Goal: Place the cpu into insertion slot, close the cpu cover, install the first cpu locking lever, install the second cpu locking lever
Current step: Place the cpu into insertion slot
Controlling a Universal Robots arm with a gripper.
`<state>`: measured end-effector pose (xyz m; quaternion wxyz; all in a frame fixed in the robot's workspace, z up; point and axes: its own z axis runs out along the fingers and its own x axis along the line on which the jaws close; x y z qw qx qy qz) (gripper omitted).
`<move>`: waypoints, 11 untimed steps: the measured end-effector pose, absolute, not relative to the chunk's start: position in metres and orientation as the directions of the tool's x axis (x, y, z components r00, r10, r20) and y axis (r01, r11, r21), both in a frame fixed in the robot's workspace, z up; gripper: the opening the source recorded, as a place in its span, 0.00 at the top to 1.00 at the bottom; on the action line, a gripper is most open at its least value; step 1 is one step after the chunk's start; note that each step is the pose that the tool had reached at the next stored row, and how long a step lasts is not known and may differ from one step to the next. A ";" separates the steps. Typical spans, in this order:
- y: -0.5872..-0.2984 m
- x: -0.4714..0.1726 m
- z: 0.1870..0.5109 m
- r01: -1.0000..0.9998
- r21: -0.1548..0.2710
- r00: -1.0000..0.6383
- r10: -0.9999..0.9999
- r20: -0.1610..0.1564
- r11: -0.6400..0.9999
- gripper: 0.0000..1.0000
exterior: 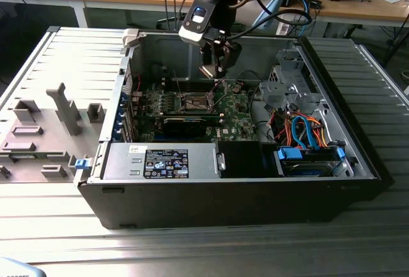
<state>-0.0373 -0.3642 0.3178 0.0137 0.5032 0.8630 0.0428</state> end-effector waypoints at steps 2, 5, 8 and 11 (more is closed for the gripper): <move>-0.364 -0.037 0.318 0.868 0.087 -0.491 0.871 0.019 0.488 0.46; -0.364 -0.037 0.318 0.869 0.075 -0.491 0.871 -0.003 0.490 0.46; -0.364 -0.037 0.318 0.869 0.041 -0.491 0.869 -0.064 0.494 0.46; -0.364 -0.037 0.318 0.868 0.032 -0.491 0.867 -0.079 0.495 0.46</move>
